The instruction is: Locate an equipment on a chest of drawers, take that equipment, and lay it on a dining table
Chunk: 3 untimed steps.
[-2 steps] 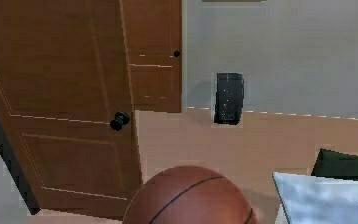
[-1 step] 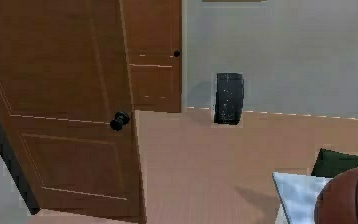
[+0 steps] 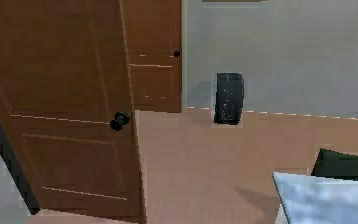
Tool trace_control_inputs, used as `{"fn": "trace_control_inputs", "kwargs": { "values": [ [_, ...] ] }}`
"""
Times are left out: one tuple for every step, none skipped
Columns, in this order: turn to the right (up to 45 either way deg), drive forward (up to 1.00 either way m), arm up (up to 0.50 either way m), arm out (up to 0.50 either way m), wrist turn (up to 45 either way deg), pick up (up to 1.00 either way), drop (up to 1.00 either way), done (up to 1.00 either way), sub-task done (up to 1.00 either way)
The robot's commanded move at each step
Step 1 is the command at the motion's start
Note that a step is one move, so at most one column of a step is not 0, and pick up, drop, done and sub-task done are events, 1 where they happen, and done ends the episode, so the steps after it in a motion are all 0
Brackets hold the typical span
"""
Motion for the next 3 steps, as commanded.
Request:
{"fn": "trace_control_inputs", "kwargs": {
  "values": [
    [0.0,0.00,0.00,0.00,45.0,0.00,0.00,0.00,0.00],
    [0.0,0.00,0.00,0.00,45.0,0.00,0.00,0.00,0.00],
    [0.0,0.00,0.00,0.00,9.0,0.00,0.00,0.00,0.00]
  ]
}}
